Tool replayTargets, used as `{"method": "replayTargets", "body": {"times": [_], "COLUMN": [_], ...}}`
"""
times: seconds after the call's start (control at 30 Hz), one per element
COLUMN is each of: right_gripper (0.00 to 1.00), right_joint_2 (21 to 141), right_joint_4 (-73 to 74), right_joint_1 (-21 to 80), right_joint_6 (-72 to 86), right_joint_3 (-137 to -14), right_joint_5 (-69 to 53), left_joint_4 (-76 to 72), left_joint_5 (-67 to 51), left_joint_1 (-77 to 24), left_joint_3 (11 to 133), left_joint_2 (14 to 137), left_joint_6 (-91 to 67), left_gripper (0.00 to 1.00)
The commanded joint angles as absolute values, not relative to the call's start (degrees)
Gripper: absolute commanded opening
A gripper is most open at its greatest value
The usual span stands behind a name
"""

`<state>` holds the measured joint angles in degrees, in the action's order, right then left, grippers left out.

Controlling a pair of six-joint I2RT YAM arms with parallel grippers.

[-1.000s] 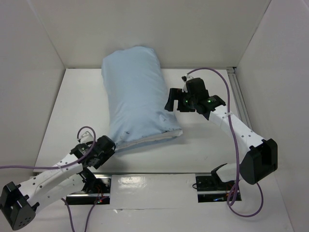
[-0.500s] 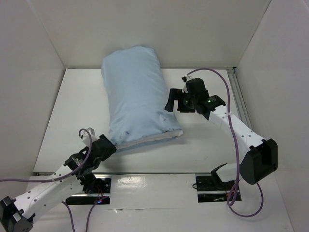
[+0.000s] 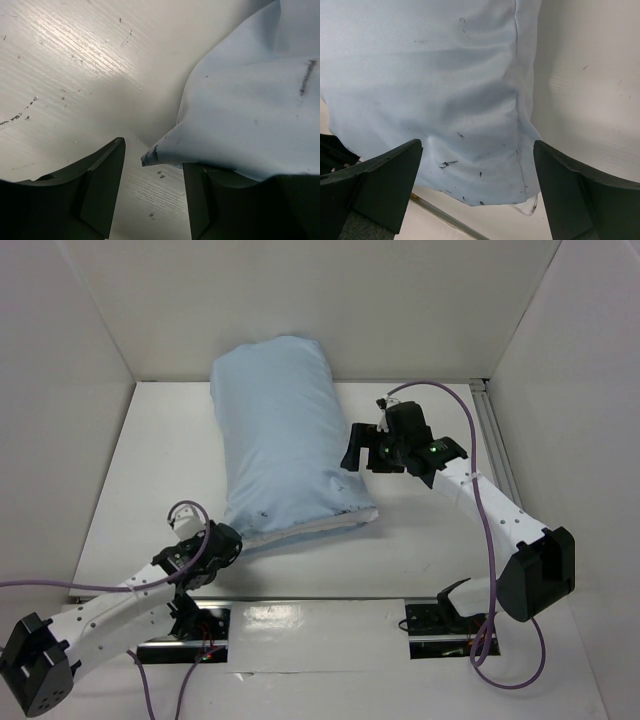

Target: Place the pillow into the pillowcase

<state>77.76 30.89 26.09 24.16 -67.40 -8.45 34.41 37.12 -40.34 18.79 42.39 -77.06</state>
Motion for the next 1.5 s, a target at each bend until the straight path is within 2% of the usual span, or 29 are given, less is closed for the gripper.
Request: {"method": "replayTargets", "body": {"times": [0.0,0.13,0.37,0.47,0.5,0.57,0.6,0.67,0.7,0.87,0.93,1.07,1.2,1.37,1.47], "right_gripper": [0.99,0.99,0.99,0.99,0.99,0.99,0.99,0.99,0.99,0.99,0.95,0.92,0.86,0.78,0.78], "right_joint_2": [76.11,76.11,75.59,75.59,75.59,75.59,74.98,73.14,71.99,58.39,51.61,44.39,41.14,36.57,37.08], "right_joint_4": [30.85,30.85,30.85,30.85,30.85,30.85,31.46,31.46,32.07,25.94,23.05,19.34,16.71,11.09,4.70], "right_joint_1": [26.02,26.02,26.02,26.02,26.02,26.02,26.02,25.49,25.49,25.49,24.97,24.96,24.96,26.28,26.28], "right_joint_6": [24.26,24.26,24.26,24.26,24.26,24.26,24.26,24.26,24.87,29.79,31.72,32.26,31.73,34.35,35.41], "right_joint_3": [-68.12,-68.12,-68.12,-68.12,-67.59,-67.07,-66.45,-64.08,-62.59,-45.82,-38.34,-29.28,-22.69,-17.06,-12.93], "right_joint_5": [-8.96,-8.96,-9.49,-9.49,-9.49,-10.01,-10.02,-8.01,-6.43,7.36,11.33,10.47,3.53,2.19,1.50], "left_joint_4": [36.56,35.43,28.74,25.68,24.88,24.18,23.56,23.55,24.08,32.50,34.88,36.39,36.39,36.39,36.39], "left_joint_5": [40.52,41.92,41.04,41.04,41.04,41.04,41.04,41.57,41.57,42.19,42.80,45.52,47.29,45.18,44.56], "left_joint_1": [-40.52,-40.52,-40.52,-40.52,-40.52,-40.52,-40.52,-40.52,-40.52,-40.52,-40.52,-38.68,-37.27,-37.27,-37.27], "left_joint_3": [21.18,19.95,14.77,14.15,14.15,14.15,14.67,16.34,17.30,24.33,26.44,31.89,36.73,36.48,34.72], "left_joint_2": [43.24,40.18,31.29,30.59,31.46,34.00,35.06,37.17,39.00,40.34,40.34,42.09,47.28,49.04,49.04], "left_joint_6": [-81.30,-81.82,-75.50,-73.84,-73.22,-73.21,-73.21,-73.21,-73.21,-73.39,-72.87,-69.53,-66.27,-66.27,-67.32], "left_gripper": [0.61,0.58,0.60,0.55,0.46,0.38,0.24,0.05,0.00,0.00,0.00,0.00,0.00,0.00,0.00]}}
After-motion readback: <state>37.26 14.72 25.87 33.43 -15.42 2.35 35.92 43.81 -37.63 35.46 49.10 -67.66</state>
